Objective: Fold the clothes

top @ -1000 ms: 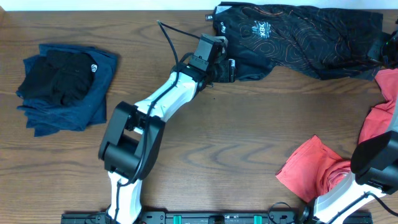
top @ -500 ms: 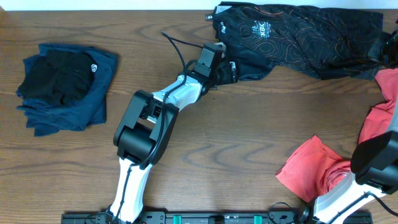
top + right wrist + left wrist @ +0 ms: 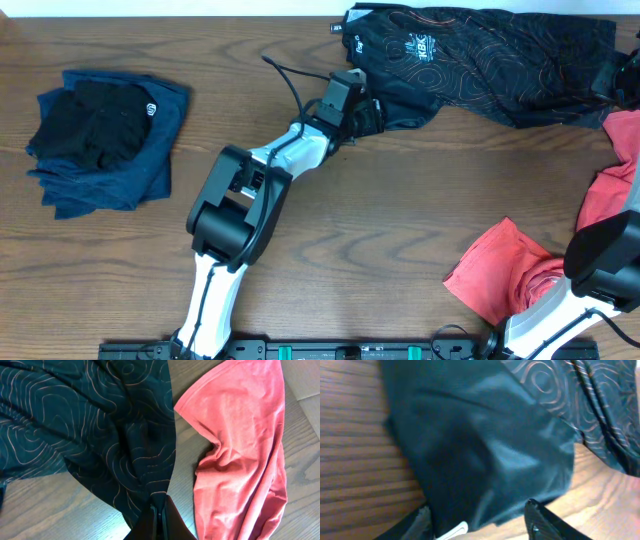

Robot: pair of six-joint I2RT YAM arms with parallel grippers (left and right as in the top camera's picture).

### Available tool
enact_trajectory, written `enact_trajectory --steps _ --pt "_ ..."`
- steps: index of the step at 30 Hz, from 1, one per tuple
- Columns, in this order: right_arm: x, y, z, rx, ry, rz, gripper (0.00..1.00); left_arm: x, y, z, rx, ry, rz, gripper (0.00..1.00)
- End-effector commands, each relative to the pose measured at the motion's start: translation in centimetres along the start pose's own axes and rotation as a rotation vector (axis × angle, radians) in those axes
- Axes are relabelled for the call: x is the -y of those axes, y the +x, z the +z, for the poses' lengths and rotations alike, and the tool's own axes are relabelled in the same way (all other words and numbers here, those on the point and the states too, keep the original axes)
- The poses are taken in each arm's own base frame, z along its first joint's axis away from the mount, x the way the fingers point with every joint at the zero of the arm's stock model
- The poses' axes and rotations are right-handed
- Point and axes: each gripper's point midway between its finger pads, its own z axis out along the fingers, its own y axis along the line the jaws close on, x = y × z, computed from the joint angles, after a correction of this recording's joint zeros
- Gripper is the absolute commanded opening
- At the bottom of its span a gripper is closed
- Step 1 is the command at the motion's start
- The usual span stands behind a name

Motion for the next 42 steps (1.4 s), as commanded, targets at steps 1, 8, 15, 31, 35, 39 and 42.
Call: enact_trajectory --steps 1,8,15,31,35,39,42 --pt "0.8 -0.1 -1.1 0.020 0.008 0.025 0.01 0.0 0.9 0.7 -0.021 0.006 0.000 0.48" --pt "0.8 -0.1 -1.1 0.020 0.008 0.025 0.01 -0.1 0.8 0.7 -0.021 0.006 0.006 0.24" --pt "0.8 -0.1 -1.1 0.020 0.009 0.025 0.01 -1.7 1.7 0.2 -0.074 -0.048 -0.007 0.06" --pt "0.8 -0.1 -1.1 0.020 0.009 0.024 0.01 -10.9 -1.2 -17.1 -0.251 -0.336 -0.115 0.06" --pt "0.9 0.5 -1.1 -0.006 0.013 0.019 0.01 -12.4 0.5 -21.2 -0.336 -0.397 -0.186 0.06" --pt "1.3 2.1 -1.0 -0.067 0.028 0.007 0.01 -13.6 1.9 -24.4 -0.403 -0.432 -0.224 0.06" --pt "1.5 4.1 -0.7 -0.146 0.043 0.013 0.01 -14.1 2.6 -26.6 -0.433 -0.455 -0.278 0.06"
